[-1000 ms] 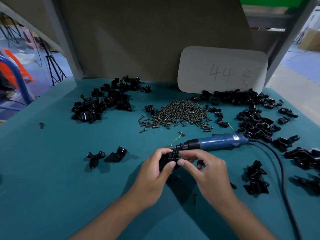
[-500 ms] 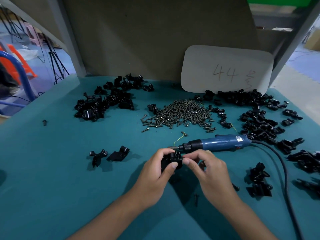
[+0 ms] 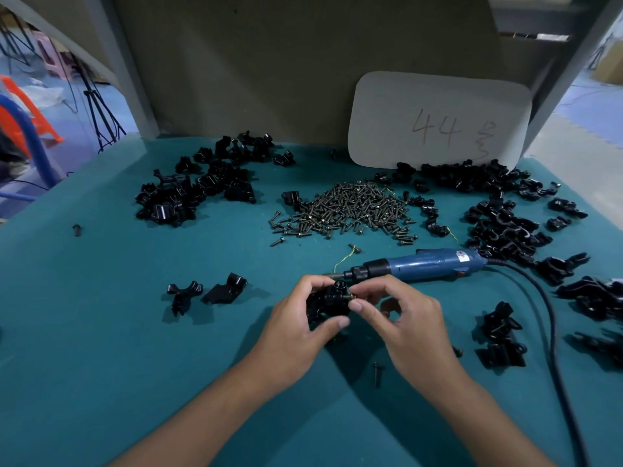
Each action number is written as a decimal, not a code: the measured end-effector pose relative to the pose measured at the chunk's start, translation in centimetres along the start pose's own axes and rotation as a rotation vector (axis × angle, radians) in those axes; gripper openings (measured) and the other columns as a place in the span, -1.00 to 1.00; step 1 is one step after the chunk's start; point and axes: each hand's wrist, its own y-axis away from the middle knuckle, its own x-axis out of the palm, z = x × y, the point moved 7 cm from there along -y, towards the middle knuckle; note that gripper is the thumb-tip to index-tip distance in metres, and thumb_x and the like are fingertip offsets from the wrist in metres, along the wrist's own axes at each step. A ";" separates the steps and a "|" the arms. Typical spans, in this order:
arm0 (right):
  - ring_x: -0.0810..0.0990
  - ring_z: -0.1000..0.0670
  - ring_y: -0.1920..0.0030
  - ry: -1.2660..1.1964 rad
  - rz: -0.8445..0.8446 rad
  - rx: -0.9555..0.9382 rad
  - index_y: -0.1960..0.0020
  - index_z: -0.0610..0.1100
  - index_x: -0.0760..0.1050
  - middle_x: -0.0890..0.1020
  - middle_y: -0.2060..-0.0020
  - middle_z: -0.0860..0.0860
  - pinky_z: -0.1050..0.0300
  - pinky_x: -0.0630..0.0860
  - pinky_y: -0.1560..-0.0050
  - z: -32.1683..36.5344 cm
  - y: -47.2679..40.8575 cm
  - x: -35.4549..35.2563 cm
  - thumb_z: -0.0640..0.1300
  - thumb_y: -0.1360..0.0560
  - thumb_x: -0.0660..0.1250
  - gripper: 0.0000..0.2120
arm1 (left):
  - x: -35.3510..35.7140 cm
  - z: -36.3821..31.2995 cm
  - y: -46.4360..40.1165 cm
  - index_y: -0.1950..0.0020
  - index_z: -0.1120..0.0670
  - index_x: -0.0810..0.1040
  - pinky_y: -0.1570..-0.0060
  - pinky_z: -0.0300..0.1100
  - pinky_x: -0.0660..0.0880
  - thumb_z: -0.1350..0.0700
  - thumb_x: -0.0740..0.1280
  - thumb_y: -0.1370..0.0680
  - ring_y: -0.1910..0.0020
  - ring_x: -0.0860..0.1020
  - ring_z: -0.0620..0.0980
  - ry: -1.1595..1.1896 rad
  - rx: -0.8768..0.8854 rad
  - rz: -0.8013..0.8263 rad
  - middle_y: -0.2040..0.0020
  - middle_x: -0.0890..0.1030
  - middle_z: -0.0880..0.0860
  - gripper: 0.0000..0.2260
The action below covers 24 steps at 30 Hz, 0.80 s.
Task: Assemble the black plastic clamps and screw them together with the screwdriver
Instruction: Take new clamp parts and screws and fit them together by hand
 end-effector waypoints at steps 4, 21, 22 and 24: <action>0.59 0.13 0.19 0.082 -0.046 -0.039 0.11 -0.01 0.65 0.65 0.24 0.20 0.40 0.41 0.17 0.1 0.1 -0.1 0.13 -0.52 0.36 -0.77 | 0.0 -0.2 0.1 -0.18 -0.06 0.47 -0.07 -0.37 0.47 0.20 0.48 -0.53 -0.07 0.58 -0.23 -0.019 -0.002 -0.014 -0.04 0.61 -0.24 -0.68; 0.52 0.11 0.16 0.094 0.003 0.042 0.10 0.04 0.47 0.56 0.21 0.13 0.42 0.35 0.18 -0.1 0.2 0.6 0.18 -0.58 0.24 -0.77 | 0.1 0.2 0.0 -0.13 -0.11 0.49 -0.06 -0.12 0.54 0.14 0.50 -0.51 -0.02 0.62 -0.14 -0.089 -0.036 0.012 0.02 0.66 -0.14 -0.70; 0.55 0.12 0.16 0.069 0.006 0.035 0.09 0.03 0.51 0.58 0.18 0.14 0.42 0.36 0.19 0.1 0.1 0.6 0.17 -0.57 0.26 -0.78 | 0.0 0.2 0.0 -0.13 -0.10 0.49 -0.08 -0.11 0.54 0.14 0.50 -0.51 -0.02 0.61 -0.14 -0.086 -0.038 0.010 0.01 0.65 -0.15 -0.70; 0.61 0.14 0.12 0.010 0.037 0.036 0.05 0.04 0.57 0.63 0.15 0.20 0.37 0.45 0.16 0.2 0.0 0.5 0.11 -0.56 0.33 -0.85 | -0.1 0.2 -0.1 -0.15 -0.07 0.49 -0.10 -0.08 0.54 0.14 0.50 -0.52 -0.04 0.61 -0.14 -0.077 -0.044 -0.002 0.00 0.66 -0.13 -0.71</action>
